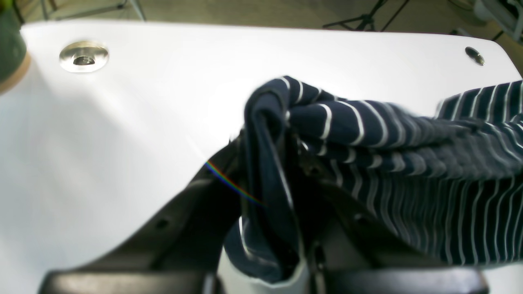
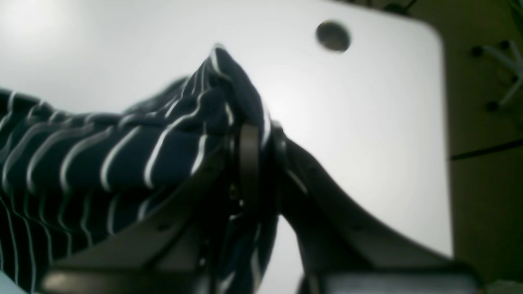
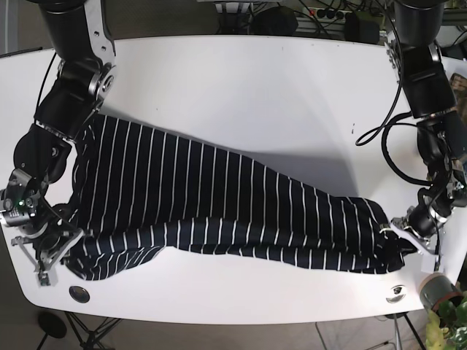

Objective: Fold the T-shirt properly
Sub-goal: 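Lift the shirt with both grippers, shake it, and lay it flat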

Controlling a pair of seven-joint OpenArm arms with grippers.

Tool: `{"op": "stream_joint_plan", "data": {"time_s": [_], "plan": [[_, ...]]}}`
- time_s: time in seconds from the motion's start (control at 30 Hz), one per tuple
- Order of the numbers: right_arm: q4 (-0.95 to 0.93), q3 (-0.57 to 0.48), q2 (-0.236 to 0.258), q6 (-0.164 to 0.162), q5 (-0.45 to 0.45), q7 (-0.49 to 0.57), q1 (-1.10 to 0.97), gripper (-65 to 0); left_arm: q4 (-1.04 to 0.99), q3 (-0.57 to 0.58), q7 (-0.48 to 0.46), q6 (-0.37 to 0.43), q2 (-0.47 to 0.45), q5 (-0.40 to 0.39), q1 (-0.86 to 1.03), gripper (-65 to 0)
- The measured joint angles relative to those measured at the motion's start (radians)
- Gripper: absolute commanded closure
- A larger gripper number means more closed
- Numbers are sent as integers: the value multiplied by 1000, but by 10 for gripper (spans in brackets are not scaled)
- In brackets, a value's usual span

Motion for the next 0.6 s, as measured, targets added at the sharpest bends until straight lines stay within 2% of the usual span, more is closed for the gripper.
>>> {"op": "stream_joint_plan", "data": {"time_s": [0.17,0.2,0.37,0.6], "plan": [[-32,-94,21,3,14,-1,117,-22,-101,38,-19,3,3,8,-132,0],[-32,-103,23,4,31,6,136,-22,-113,38,-26,3,3,7,-154,0],[-61,-134,40,-6,6,0,245,-22,-193,43,-26,10,-3,17,-275,0],[-108,-194,48,5,7,-2,436,-22,-275,56,-26,8,-9,7,-467,0]]}}
